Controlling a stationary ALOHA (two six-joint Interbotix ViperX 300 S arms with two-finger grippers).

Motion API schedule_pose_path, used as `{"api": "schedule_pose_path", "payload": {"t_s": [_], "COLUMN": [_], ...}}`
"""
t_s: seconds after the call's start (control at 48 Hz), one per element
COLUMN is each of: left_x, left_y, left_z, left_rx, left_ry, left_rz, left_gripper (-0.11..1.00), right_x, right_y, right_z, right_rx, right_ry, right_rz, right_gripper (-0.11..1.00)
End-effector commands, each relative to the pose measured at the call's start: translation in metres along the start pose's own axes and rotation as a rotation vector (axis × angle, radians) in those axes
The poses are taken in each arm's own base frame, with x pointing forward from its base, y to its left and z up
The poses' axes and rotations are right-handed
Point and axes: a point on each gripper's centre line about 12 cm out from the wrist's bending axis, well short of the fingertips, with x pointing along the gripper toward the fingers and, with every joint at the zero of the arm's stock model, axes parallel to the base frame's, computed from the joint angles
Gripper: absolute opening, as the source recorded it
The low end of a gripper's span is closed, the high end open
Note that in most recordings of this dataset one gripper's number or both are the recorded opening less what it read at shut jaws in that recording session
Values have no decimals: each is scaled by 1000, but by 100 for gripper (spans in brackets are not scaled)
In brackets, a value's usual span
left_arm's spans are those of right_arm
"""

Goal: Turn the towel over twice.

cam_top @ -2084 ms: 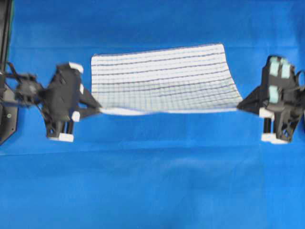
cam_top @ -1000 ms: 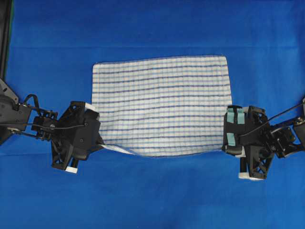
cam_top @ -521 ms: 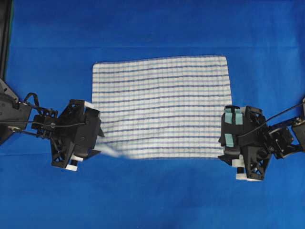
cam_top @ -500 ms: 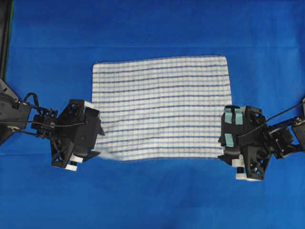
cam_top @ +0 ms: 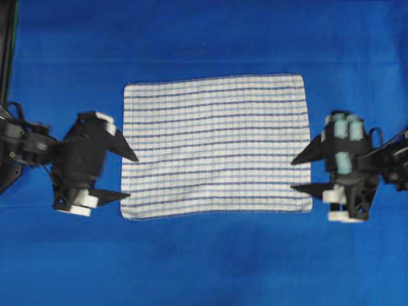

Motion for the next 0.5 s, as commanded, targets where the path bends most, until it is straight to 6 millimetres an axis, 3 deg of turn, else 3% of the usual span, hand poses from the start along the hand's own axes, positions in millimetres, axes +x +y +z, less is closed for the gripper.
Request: {"api": "schedule_pose_path", "payload": {"t_s": [0.0,0.25,0.479], "left_x": [-22,-63,-86], "left_y": [8,29,37], "left_z": [21,21,-3], "left_rx": [-9,-21,-32], "left_ry": [-107,-227,-296], "left_rz": [25,115,174], "left_gripper": [78,78,77], "right_x": [-19,-71,-105], "right_y": [-11,-41,-64], "right_z": [12,16,-10], "right_rx": [-13,-40,-14], "right_ry": [-84,-275,-390], "right_rz": [-18,-87,-144], "right_gripper": [58,58,58]}}
